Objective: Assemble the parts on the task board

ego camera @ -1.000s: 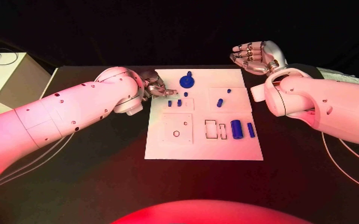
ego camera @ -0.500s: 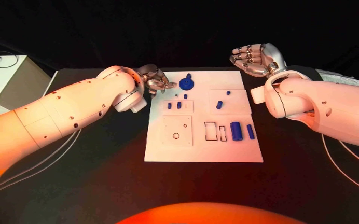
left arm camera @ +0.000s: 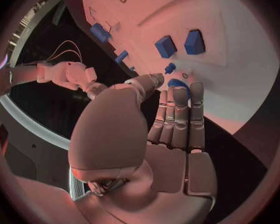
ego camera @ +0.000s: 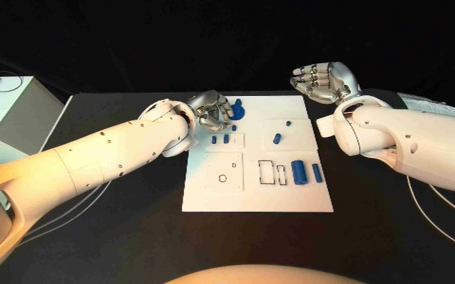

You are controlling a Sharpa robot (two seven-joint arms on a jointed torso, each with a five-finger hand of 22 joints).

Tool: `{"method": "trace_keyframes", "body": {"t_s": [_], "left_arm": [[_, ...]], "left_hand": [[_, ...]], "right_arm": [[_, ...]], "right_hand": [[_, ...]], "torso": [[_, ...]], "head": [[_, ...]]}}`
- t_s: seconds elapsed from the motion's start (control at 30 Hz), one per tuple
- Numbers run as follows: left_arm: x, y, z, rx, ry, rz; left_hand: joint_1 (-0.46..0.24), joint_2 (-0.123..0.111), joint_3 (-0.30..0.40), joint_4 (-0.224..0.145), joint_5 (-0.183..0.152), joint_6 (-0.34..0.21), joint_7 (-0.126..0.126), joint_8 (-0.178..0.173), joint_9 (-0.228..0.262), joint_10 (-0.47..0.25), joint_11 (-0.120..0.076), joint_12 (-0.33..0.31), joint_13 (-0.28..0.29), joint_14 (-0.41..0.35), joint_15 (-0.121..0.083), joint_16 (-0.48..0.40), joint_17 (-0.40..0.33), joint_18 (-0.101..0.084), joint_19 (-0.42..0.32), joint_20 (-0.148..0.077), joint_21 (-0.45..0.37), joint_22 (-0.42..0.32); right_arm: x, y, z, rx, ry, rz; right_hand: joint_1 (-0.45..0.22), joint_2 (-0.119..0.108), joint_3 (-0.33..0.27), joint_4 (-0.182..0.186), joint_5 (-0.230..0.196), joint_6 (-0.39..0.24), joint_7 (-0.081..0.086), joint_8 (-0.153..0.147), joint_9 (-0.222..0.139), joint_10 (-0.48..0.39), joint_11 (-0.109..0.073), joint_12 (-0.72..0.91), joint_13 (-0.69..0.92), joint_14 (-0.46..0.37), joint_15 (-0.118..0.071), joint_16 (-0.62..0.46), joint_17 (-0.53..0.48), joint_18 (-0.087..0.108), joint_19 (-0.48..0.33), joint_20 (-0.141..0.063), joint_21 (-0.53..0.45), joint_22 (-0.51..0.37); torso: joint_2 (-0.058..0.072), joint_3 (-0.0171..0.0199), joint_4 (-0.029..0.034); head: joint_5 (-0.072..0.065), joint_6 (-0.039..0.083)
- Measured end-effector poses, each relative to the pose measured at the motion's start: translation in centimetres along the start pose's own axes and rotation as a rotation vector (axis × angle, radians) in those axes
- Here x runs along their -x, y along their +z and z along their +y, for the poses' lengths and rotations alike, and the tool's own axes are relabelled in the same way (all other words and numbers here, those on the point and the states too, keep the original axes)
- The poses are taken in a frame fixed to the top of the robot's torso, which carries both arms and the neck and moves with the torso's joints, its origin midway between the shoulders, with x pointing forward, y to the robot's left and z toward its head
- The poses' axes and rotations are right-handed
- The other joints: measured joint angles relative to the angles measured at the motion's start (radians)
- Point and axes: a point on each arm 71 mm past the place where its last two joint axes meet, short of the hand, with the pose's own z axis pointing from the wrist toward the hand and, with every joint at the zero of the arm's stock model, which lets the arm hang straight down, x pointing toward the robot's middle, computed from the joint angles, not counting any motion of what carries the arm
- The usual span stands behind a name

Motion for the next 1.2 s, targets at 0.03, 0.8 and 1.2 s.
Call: {"method": "trace_keyframes", "body": {"t_s": [0.03, 0.8, 1.2], "left_arm": [[0.0, 0.1, 0.0, -0.01, 0.015, -0.007], [-1.7, 1.6, -1.6, -0.032, 0.198, 0.041], [-2.1, 2.2, -1.5, 0.021, 0.24, 0.073]], "left_hand": [[-0.004, -0.004, -0.005, 0.0, 0.0, 0.002, -0.002, -0.005, -0.005, 0.0, 0.0, -0.005, -0.005, 0.008, 0.001, 0.009, 0.004, 0.0, 0.0, 0.0, 0.0, 0.001], [-0.042, -0.003, -0.06, 0.027, 0.0, 0.081, -0.006, -0.08, -0.076, -0.036, 0.021, -0.046, -0.073, 0.039, 0.019, 0.128, -0.008, 0.0, 0.024, 0.019, 0.025, 0.016], [-0.034, 0.005, -0.066, 0.027, 0.0, 0.081, -0.006, -0.093, -0.086, -0.032, 0.018, -0.049, -0.081, 0.043, 0.015, 0.152, 0.004, 0.0, 0.023, 0.02, 0.025, 0.024]], "right_arm": [[0.0, 0.0, 0.0, 0.0, 0.0, 0.001], [-0.3, 0.0, 0.1, 0.003, 0.004, 0.007], [-0.3, 0.0, 0.2, 0.004, 0.005, 0.009]], "right_hand": [[0.0, 0.0, 0.0, 0.0, 0.0, 0.0, 0.0, 0.0, 0.0, 0.0, 0.0, 0.0, 0.0, 0.0, 0.0, 0.0, 0.0, 0.0, 0.0, 0.0, 0.0, 0.0], [0.0, 0.0, 0.003, -0.003, 0.0, 0.0, 0.0, 0.0, 0.0, 0.0, 0.0, 0.0, 0.0, 0.0, 0.0, 0.0, -0.001, 0.0, 0.003, -0.003, 0.0, -0.002], [0.0, 0.0, 0.003, -0.003, 0.0, 0.0, 0.0, 0.0, 0.0, 0.0, 0.0, 0.0, 0.0, 0.0, 0.0, 0.0, -0.001, 0.0, 0.003, -0.003, 0.0, -0.002]], "torso": [[0.0, 0.0, 0.0], [0.0, 0.0002, -0.0012], [0.0, 0.0006, -0.0011]], "head": [[-0.001, 0.001], [-0.009, 0.002], [-0.011, 0.002]]}}
